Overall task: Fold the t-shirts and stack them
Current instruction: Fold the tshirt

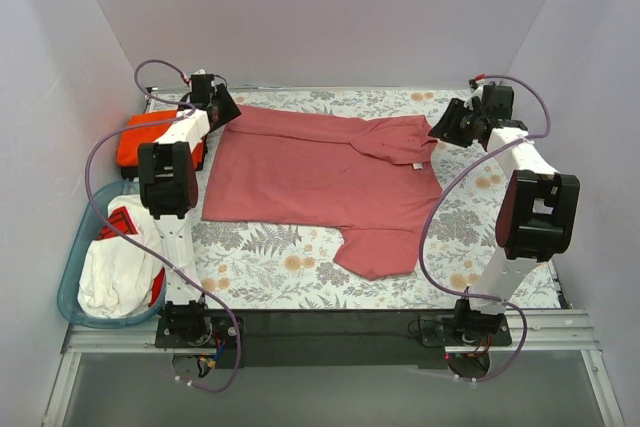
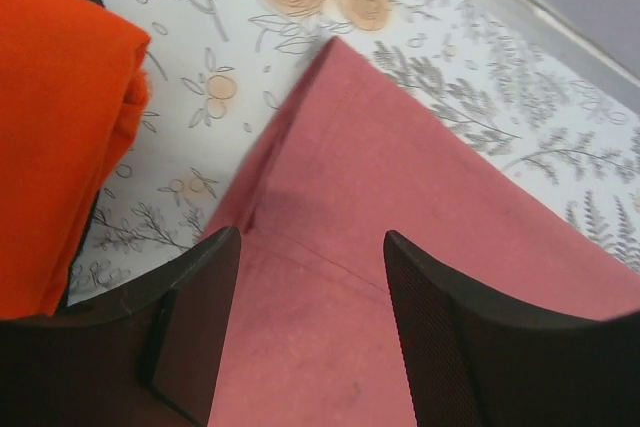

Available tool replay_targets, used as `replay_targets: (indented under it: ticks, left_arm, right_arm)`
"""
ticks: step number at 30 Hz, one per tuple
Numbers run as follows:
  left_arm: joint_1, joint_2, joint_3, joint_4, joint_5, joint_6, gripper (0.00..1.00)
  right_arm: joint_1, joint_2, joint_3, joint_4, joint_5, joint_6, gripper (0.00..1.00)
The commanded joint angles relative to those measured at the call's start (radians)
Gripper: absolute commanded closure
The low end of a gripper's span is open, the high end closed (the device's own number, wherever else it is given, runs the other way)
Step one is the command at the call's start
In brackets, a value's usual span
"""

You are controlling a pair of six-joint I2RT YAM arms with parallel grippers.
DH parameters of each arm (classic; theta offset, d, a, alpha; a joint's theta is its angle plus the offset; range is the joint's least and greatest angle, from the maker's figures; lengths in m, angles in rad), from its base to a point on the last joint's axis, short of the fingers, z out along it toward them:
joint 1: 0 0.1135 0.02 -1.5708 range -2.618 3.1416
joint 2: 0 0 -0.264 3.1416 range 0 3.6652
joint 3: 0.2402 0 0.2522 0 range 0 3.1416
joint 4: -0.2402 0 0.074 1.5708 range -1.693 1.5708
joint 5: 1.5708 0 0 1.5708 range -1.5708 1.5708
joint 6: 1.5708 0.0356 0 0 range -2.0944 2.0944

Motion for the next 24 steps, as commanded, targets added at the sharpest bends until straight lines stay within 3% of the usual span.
replay_targets:
  ticks: [1, 4, 10, 15, 24]
  left_arm:
    - [-0.057, -0.168, -0.027, -0.013, -0.098, 0.044, 0.42]
    - [-0.082, -0.189, -0.044, -0.004, -0.143, 0.079, 0.41]
    - [-0.117, -0.16, -0.088, -0.01, -0.169, 0.109, 0.52]
    - [-0.136, -0.267, -0.33, -0.102, -0.183, -0.01, 0.53]
    - [-0.136, -0.499, -0.67, -0.166, -0.263, -0.114, 0.53]
  right_arm:
    - [0.069, -0.018, 0.008, -0.005, -0.026, -0.047, 0.51]
    - [0.127, 0.008, 0.008, -0.003, -0.047, -0.044, 0.52]
    - [0.202, 0.08, -0.011, 0.022, -0.093, -0.01, 0.56]
    - [0.238, 0.065, -0.118, 0.023, -0.076, 0.017, 0.56]
    - [0.224, -0.041, -0.32, -0.073, 0.14, -0.005, 0.57]
